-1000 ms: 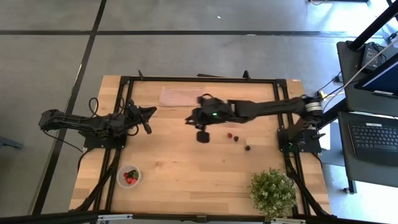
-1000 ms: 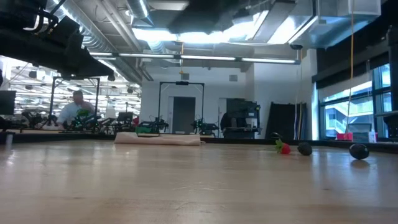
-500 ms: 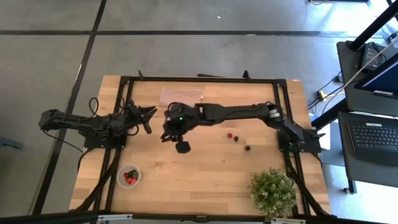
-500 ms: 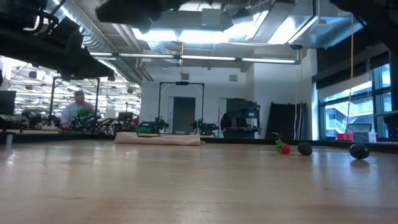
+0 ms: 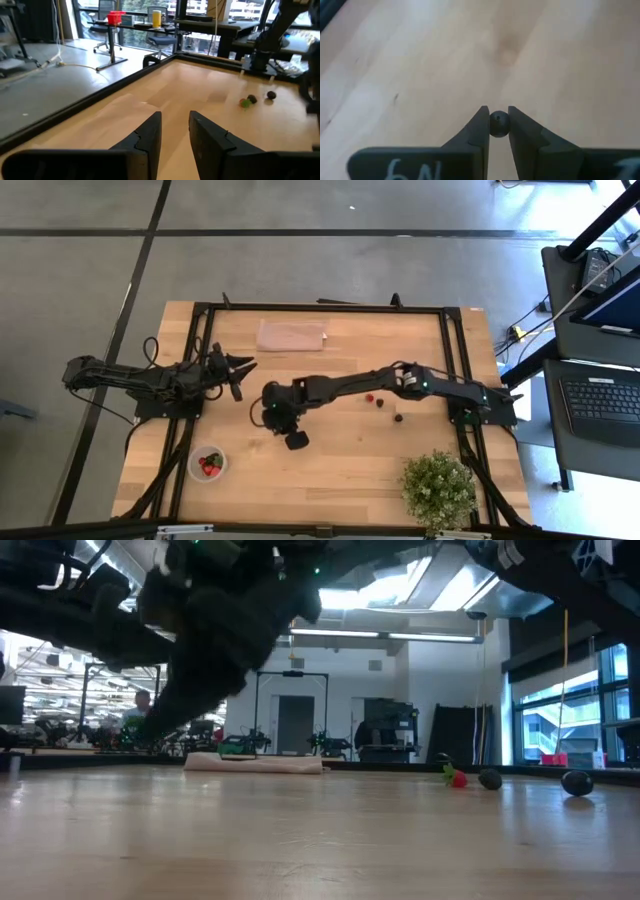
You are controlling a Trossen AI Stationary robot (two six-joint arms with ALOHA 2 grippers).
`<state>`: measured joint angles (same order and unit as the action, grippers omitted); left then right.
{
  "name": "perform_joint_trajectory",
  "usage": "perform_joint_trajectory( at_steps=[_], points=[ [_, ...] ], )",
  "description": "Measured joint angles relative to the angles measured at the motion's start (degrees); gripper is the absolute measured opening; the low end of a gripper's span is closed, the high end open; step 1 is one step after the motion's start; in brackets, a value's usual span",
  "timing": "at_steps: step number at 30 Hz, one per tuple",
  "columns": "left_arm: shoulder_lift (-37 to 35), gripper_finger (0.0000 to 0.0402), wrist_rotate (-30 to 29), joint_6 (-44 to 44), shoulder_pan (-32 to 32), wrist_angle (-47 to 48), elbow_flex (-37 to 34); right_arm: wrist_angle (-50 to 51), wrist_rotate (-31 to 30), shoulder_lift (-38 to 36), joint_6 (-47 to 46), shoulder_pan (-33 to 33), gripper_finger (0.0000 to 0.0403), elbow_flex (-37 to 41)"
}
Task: Pick and placing Produce into tupperware
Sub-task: Put the blueberry into the transparent bin
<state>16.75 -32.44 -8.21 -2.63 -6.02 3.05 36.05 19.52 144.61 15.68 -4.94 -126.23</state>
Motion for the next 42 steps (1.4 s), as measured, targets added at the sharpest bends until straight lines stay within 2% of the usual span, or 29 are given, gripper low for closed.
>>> perform_joint_trajectory(
  at_steps=[8, 17, 22, 29, 34, 35, 39, 42],
  points=[
    [0.0, 0.0105, 0.2, -3.7, 0.0, 0.0, 0.0, -0.1, 0.0, 1.8, -0.8, -1.7, 0.0060, 0.0],
    [0.0, 0.0118, 0.2, -3.8, 0.0, 0.0, 0.0, -0.3, -1.0, 1.8, -6.6, -1.4, 0.0100, 0.0],
    [0.0, 0.0123, 0.2, -3.8, 0.0, 0.0, 0.0, -0.3, -1.0, 1.7, -6.5, -1.4, 0.0121, 0.0],
    [0.0, 0.0124, 0.2, -3.7, 0.0, 0.0, 0.0, -0.1, -1.1, 1.7, -6.7, -1.3, 0.0201, -0.1],
    [0.0, 0.0114, 0.2, -3.7, 0.0, -2.1, 0.0, 9.2, -0.3, 1.7, -6.9, 0.3, 0.0253, -8.1],
    [0.0, 0.0112, 0.2, -3.7, 0.0, -2.5, 0.0, 9.8, 0.3, 1.0, -6.6, 0.8, 0.0259, -8.9],
    [0.0, 0.0105, 0.3, -3.7, 0.0, -4.7, 0.0, 5.8, 2.1, -7.5, -7.8, 3.2, 0.0272, -4.2],
    [0.0, 0.0100, 0.5, -3.7, 0.0, -6.2, 0.0, 7.4, 2.2, -13.7, -7.5, 5.3, 0.0273, -3.1]
  ],
)
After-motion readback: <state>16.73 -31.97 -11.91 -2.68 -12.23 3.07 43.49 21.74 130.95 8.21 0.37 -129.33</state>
